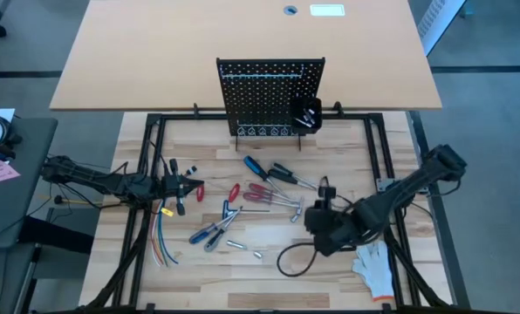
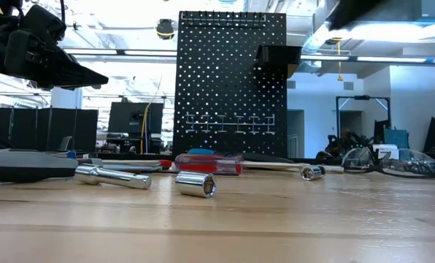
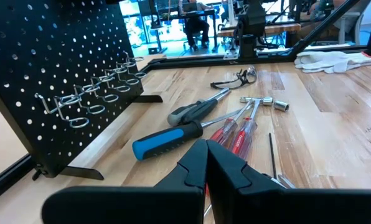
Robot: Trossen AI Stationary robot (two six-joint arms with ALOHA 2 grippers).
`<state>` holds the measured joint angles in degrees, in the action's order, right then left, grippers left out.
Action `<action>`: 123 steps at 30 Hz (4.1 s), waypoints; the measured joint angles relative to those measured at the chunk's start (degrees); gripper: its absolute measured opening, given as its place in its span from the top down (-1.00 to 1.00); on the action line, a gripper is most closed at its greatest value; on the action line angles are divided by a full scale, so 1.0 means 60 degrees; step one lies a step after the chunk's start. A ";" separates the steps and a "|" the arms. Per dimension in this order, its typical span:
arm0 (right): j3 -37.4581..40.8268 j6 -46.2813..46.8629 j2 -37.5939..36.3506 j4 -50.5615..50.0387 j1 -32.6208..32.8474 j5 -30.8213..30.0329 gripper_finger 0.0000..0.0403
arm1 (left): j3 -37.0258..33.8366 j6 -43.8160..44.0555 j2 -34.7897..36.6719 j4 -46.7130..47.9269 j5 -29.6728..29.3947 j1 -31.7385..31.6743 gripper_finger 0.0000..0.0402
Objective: Hang tools onto peg board
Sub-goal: Put the socket into the bin of the pegboard
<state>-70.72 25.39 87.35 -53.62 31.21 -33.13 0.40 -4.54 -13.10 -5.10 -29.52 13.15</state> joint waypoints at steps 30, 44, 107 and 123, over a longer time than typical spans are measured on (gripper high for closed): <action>0.3849 -0.5239 0.1770 0.6901 -0.2922 0.5119 -0.02 | 0.0000 0.0000 -0.0001 0.0001 -0.0003 0.0000 1.00; 0.3051 -0.3874 0.1123 0.6069 -0.2753 0.5006 0.17 | 0.0000 0.0000 0.0000 0.0000 0.0000 0.0000 1.00; 0.2602 0.2199 0.0147 0.4860 -0.1517 0.2562 0.66 | 0.0000 0.0000 -0.0004 0.0000 0.0000 0.0000 1.00; 0.2580 -0.4287 -0.2947 0.8996 -0.3013 -0.4368 0.66 | 0.0000 0.0000 -0.0004 0.0000 0.0000 0.0000 1.00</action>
<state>-55.24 -0.33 69.67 0.36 13.14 -59.34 0.40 -4.54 -13.13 -5.10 -29.52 13.15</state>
